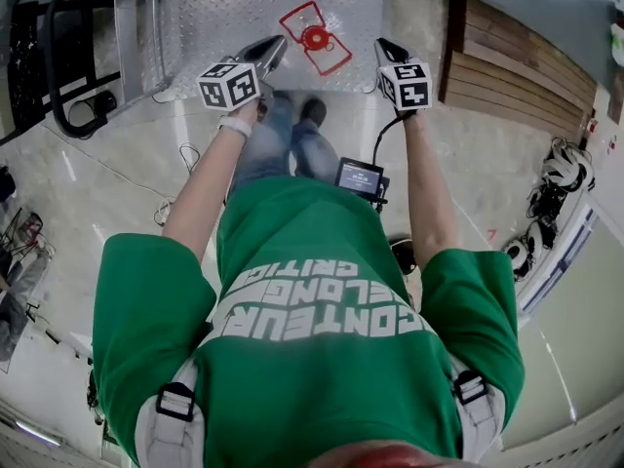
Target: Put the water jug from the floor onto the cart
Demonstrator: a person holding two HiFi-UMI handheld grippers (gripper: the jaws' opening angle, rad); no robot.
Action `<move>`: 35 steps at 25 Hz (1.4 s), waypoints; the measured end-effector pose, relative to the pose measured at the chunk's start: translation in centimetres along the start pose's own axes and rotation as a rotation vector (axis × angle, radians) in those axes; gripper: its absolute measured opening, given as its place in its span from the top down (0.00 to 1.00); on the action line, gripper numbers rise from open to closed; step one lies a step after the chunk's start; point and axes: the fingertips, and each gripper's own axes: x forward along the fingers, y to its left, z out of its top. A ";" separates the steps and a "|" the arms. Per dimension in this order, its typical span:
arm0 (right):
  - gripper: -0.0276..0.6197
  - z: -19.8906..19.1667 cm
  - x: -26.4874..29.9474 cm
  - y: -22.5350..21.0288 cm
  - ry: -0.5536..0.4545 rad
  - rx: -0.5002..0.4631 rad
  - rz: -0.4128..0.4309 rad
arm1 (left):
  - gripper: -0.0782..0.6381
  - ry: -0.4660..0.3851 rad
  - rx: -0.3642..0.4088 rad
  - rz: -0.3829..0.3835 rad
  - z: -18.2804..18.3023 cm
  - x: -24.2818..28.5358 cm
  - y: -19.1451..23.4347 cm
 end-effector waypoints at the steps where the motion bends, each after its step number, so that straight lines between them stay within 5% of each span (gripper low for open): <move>1: 0.96 0.8 -1.3 -0.6 -0.040 -0.012 -0.010 | 0.88 -0.032 0.012 -0.008 0.7 -0.7 -1.5; 5: 0.97 3.3 -7.0 -2.0 -0.177 -0.057 -0.029 | 0.88 -0.162 0.039 -0.052 3.1 -4.4 -7.8; 11: 0.97 4.8 -15.1 -1.9 -0.311 -0.187 -0.031 | 0.88 -0.269 0.215 -0.047 5.2 -9.6 -15.1; 23: 0.97 3.3 -20.6 0.1 -0.386 -0.223 -0.002 | 0.88 -0.221 0.488 0.021 3.0 -13.3 -18.9; 35: 0.97 4.8 -23.1 6.7 -0.438 -0.175 0.028 | 0.88 -0.209 0.595 -0.035 4.5 -17.0 -17.8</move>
